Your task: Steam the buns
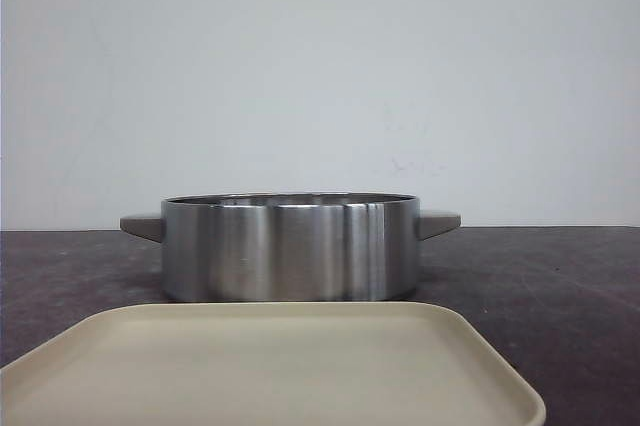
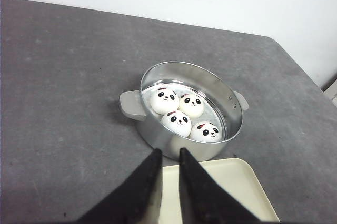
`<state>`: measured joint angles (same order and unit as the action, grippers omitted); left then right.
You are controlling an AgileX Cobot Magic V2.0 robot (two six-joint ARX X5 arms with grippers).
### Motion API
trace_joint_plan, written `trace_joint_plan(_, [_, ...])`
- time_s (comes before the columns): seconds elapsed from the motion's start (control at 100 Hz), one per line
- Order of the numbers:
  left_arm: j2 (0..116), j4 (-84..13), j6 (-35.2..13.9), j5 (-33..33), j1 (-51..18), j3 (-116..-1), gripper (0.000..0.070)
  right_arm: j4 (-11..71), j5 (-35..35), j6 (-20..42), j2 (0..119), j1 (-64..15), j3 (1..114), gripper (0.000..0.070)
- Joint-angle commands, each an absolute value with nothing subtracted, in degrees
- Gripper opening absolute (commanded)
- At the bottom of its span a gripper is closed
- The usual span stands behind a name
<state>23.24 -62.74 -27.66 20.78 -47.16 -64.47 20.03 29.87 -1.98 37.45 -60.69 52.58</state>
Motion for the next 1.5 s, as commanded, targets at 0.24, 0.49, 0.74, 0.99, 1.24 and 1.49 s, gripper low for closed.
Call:
trace_joint_plan(0.24, [23.53,-61.91,-27.70,20.78,-47.64,-65.73,0.0012,0.56,3.57,-6.98,23.49,-25.67,26.02,0.0004])
trace_joint_plan(0.49, [23.53,-61.91,-27.73,20.75,-47.64,-65.73,0.0012,2.13,2.85,-4.47,3.99,-15.27,6.98,0.0004])
trace_joint_plan(0.74, [23.51,-61.91,-27.70,20.80,-47.64,-65.78,0.0012,5.93,0.16,2.33,0.21,-14.31,0.67,0.0004])
trace_joint_plan(0.99, [23.53,-61.82,-27.73,20.78,-47.64,-65.84,0.0012,10.44,0.84,2.17,0.21,-14.00,0.67,0.0004])
trace_joint_plan(1.24, [23.53,-61.82,-27.73,20.78,-47.64,-65.84,0.0012,8.58,-3.07,2.15,0.21,-14.22,0.67,0.0004])
trace_joint_plan(1.49, [23.53,-61.82,-27.73,20.78,-47.64,-65.84,0.0012,8.60,-3.03,2.17,0.21,-14.11,0.67,0.0004])
